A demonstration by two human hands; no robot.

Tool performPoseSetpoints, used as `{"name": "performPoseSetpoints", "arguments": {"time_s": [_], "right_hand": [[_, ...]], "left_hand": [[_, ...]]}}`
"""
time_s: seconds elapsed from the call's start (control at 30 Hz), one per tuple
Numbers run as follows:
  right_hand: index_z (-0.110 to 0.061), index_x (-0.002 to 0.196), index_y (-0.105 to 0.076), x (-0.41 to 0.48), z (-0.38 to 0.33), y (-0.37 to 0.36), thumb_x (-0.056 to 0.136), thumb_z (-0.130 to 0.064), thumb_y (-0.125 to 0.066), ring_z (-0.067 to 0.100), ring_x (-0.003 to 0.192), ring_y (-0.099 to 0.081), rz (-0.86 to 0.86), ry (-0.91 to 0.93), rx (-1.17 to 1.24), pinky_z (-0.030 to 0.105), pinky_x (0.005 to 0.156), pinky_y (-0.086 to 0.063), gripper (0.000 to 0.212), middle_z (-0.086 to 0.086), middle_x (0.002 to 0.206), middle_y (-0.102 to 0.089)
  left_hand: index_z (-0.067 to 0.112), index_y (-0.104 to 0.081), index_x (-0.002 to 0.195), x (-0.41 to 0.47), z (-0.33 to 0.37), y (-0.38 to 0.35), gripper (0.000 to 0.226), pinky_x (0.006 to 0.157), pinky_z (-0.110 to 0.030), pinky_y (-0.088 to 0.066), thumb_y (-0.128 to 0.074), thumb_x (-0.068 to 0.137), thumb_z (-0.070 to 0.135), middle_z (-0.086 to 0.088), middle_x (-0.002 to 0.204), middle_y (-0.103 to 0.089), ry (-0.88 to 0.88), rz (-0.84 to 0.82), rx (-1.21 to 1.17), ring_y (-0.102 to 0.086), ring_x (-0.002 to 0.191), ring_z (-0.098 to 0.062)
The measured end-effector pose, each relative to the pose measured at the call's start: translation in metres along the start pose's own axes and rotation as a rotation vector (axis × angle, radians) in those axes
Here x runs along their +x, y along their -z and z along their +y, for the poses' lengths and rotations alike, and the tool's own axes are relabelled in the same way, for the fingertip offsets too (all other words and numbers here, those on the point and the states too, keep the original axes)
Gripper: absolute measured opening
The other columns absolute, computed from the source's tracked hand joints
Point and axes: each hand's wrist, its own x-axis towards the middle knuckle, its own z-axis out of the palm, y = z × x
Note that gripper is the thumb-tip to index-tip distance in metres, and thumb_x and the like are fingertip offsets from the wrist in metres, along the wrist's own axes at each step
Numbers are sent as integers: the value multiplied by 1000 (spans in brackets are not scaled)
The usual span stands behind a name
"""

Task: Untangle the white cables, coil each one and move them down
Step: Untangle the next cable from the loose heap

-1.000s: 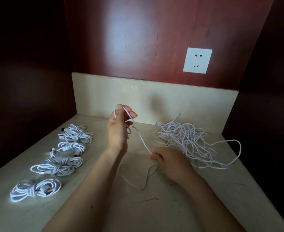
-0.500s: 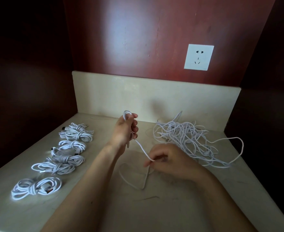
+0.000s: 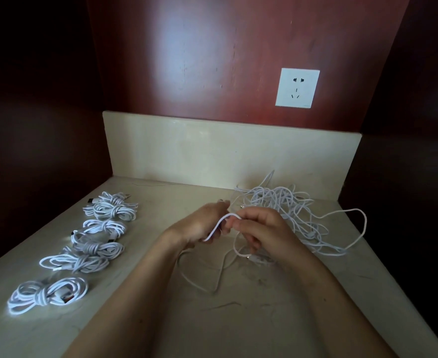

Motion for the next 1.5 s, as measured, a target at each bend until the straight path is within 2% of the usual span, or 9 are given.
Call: {"name": "performPoseSetpoints", "arguments": {"time_s": [0.17,0.3,0.47,0.77,0.9,1.0,1.13,1.3,1.5], "right_hand": [[-11,83,-70,6,10,1,88,-4,-68,13,56,-55,283,43,-34,23,53,-38,9,2,61,-68],[-12,80,-61,7,16,1,84,0,-70,6,45,-52,366,-29,48,19,45,-36,15,-1,58,-61],[-11,91,-53,8,18,6,96,1,-50,8,42,-30,316,-90,210,17,39,-25,13,4,60,-46],[-20,115,-54,11,22,0,100,-9,-51,3,44,-42,416,51,-31,16,44,-35,20,-9,47,-49],[-15,111,-55,10,21,-4,100,-9,-51,4,42,-40,380,58,-25,16,44,-33,14,-8,46,-46],[-10,96,-64,10,27,-8,101,-9,-48,3,44,-40,274,67,-181,18,46,-34,17,-9,47,-45],[-25,77,-62,11,36,-11,100,-12,-47,3,47,-46,194,48,-392,26,55,-38,30,-9,50,-50],[-34,80,-60,8,41,-12,99,-31,-46,0,66,-49,33,-5,-720,32,71,-44,24,-15,66,-54],[-20,77,-62,4,36,-5,95,-34,-53,10,69,-55,-9,93,-794,37,69,-47,24,-4,72,-60]], "left_hand": [[16,-45,71,2,-5,0,63,39,-21,-13,-12,98,62,-1,47,-39,56,-323,-113,-25,39,-10],[23,-41,68,-2,-5,-2,54,37,-18,-9,-33,88,73,5,47,-27,18,-452,-68,-16,40,-7],[24,-39,64,-5,-7,-1,46,43,-28,-16,-35,102,51,5,47,-29,-191,-302,35,-21,45,-13],[26,-64,80,9,-11,-17,40,71,-33,-46,-37,96,51,10,59,-59,-532,360,82,-57,63,-10],[9,-67,83,9,-5,-14,41,60,-16,-41,-37,106,26,6,80,-71,-595,525,-200,-57,66,3],[11,-65,88,10,-6,-9,41,59,-13,-46,-32,107,28,3,89,-76,-505,496,-335,-62,72,1],[11,-53,84,9,3,-6,40,62,-24,-57,-30,107,34,0,63,-68,-327,345,-890,-67,63,-15],[19,-39,72,12,5,5,42,35,-16,-19,-27,106,40,9,46,-26,-278,363,-1168,-21,35,-5],[25,-27,67,16,-3,27,39,37,-16,-12,-27,105,31,10,47,-21,-321,645,-840,-15,37,-5]]}}
